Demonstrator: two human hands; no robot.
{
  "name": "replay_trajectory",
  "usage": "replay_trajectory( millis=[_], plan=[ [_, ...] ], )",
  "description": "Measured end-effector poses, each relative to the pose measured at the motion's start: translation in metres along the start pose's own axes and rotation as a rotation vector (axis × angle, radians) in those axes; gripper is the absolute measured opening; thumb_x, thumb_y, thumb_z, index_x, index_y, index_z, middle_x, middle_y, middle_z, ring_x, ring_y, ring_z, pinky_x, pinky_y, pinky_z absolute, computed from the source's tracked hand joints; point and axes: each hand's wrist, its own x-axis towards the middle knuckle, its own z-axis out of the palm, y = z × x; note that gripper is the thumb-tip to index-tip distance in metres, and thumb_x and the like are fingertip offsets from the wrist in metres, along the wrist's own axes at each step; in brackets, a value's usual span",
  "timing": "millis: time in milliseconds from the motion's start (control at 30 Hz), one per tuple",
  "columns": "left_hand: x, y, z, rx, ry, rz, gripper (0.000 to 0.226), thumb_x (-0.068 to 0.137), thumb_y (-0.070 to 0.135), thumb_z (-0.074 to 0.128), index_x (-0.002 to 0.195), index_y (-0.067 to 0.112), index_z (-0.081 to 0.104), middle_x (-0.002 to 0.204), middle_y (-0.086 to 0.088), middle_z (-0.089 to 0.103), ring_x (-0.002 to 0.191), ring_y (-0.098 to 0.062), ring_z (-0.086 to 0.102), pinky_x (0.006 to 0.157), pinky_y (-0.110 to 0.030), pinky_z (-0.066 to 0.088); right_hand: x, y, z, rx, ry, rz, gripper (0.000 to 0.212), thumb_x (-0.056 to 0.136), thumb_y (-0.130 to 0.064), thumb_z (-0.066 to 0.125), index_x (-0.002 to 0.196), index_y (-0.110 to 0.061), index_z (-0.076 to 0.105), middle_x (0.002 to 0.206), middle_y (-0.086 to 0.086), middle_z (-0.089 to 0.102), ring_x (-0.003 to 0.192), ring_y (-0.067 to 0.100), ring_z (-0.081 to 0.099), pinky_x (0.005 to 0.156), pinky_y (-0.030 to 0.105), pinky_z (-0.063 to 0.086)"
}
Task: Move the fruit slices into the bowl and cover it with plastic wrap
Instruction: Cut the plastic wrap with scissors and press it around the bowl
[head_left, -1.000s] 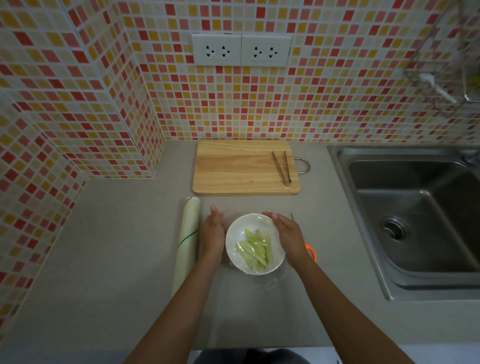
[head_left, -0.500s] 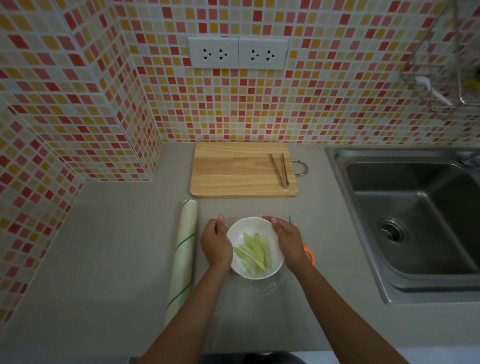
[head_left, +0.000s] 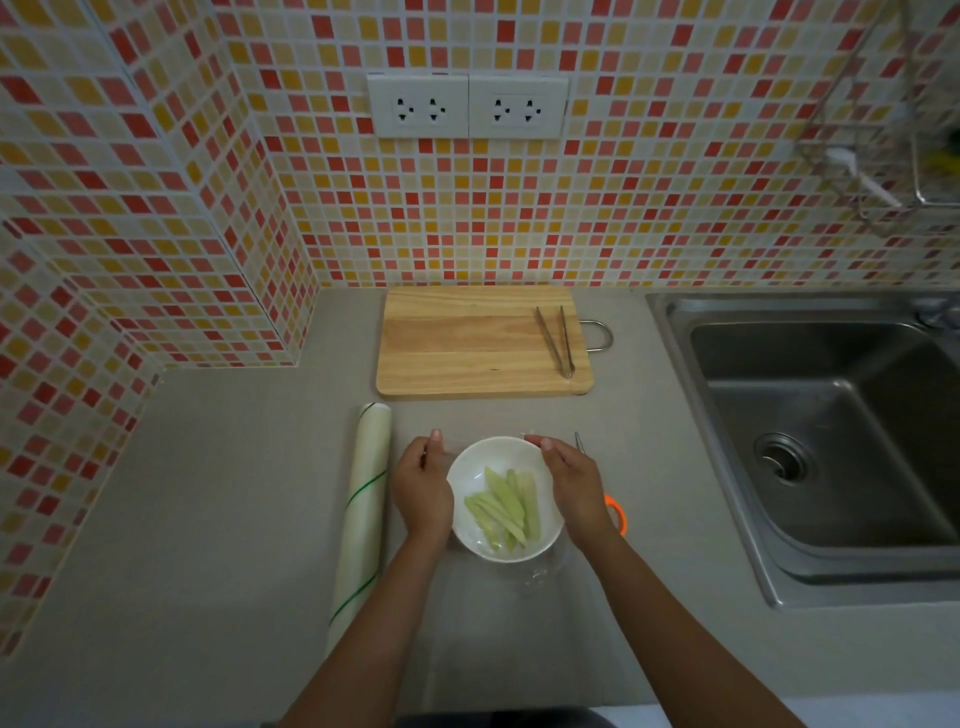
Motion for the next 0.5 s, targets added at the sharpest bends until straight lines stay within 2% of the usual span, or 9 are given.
replay_trajectory(
  millis=[100,200,300,400,500],
  plan=[
    [0.003,-0.007,0.000,-0.097,-0.033,-0.095,0.034,0.097,0.022,0.053,0.064,0.015,0.059,0.064,0.004,0.060,0.062,-0.008,0.051,0.063,-0.026,0.042,0.000,0.000,0.000,0.001,0.014,0.005,0.025,0.097,-0.012,0.049,0.102,-0.011,0.073,0.093,-0.010,0.071,0.082,-0.012,0.065,0.067,0.004,0.048],
    [0.002,-0.013,-0.001,-0.147,-0.064,-0.192,0.034,0.097,0.024,0.054,0.068,0.009,0.064,0.068,-0.004,0.066,0.065,-0.015,0.057,0.064,-0.030,0.045,-0.001,-0.002,0.001,0.004,0.022,0.017,0.024,0.097,-0.013,0.049,0.102,-0.013,0.073,0.094,-0.010,0.072,0.084,-0.007,0.067,0.070,0.007,0.050],
    [0.000,-0.015,-0.001,-0.167,-0.096,-0.214,0.034,0.098,0.023,0.052,0.071,0.007,0.065,0.070,-0.004,0.067,0.065,-0.014,0.059,0.061,-0.024,0.047,-0.002,-0.004,0.004,0.020,0.052,0.043,0.024,0.096,-0.014,0.050,0.098,-0.017,0.074,0.094,-0.007,0.072,0.087,0.000,0.066,0.073,0.012,0.051],
    [-0.001,-0.015,-0.001,-0.142,-0.107,-0.207,0.034,0.098,0.024,0.050,0.070,0.008,0.060,0.067,-0.001,0.063,0.062,-0.011,0.056,0.053,-0.012,0.042,-0.004,-0.005,0.006,0.063,0.076,0.058,0.024,0.096,-0.012,0.050,0.096,-0.014,0.073,0.091,-0.001,0.072,0.081,0.001,0.066,0.065,0.008,0.051],
    [-0.001,-0.018,-0.001,-0.096,-0.110,-0.197,0.028,0.098,0.023,0.049,0.077,0.007,0.056,0.069,0.000,0.060,0.067,-0.016,0.055,0.056,-0.014,0.042,-0.004,-0.007,0.007,0.052,0.086,0.066,0.025,0.096,-0.012,0.049,0.101,-0.005,0.073,0.094,0.006,0.073,0.080,0.007,0.066,0.062,0.007,0.050]
  ],
)
